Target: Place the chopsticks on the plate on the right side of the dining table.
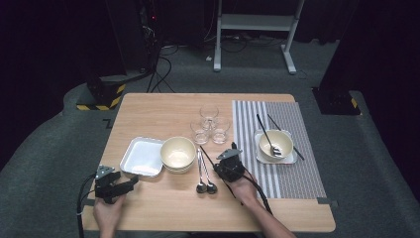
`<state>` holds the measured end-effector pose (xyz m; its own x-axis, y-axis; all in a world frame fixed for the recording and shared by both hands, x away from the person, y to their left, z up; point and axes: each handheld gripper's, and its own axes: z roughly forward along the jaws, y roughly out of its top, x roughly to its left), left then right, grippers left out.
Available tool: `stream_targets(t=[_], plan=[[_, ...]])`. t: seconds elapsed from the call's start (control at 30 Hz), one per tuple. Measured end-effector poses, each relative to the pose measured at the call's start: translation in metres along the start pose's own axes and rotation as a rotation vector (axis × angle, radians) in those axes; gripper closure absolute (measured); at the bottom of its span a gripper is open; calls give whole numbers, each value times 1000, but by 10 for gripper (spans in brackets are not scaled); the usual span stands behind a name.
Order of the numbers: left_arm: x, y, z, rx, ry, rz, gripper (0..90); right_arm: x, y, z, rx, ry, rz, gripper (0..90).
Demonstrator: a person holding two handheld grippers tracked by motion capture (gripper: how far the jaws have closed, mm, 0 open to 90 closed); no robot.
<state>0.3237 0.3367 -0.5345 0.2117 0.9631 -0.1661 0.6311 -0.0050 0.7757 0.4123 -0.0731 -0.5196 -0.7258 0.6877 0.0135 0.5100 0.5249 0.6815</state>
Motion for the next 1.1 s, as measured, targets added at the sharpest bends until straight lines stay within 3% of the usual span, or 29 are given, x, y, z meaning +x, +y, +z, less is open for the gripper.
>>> stream_targets(t=[0.77, 1.1], plan=[[0, 0, 0, 1, 3, 2, 193, -6, 16, 11, 26, 9, -11, 843], [0, 0, 0, 2, 5, 4, 194, -13, 22, 16, 27, 8, 8, 847]])
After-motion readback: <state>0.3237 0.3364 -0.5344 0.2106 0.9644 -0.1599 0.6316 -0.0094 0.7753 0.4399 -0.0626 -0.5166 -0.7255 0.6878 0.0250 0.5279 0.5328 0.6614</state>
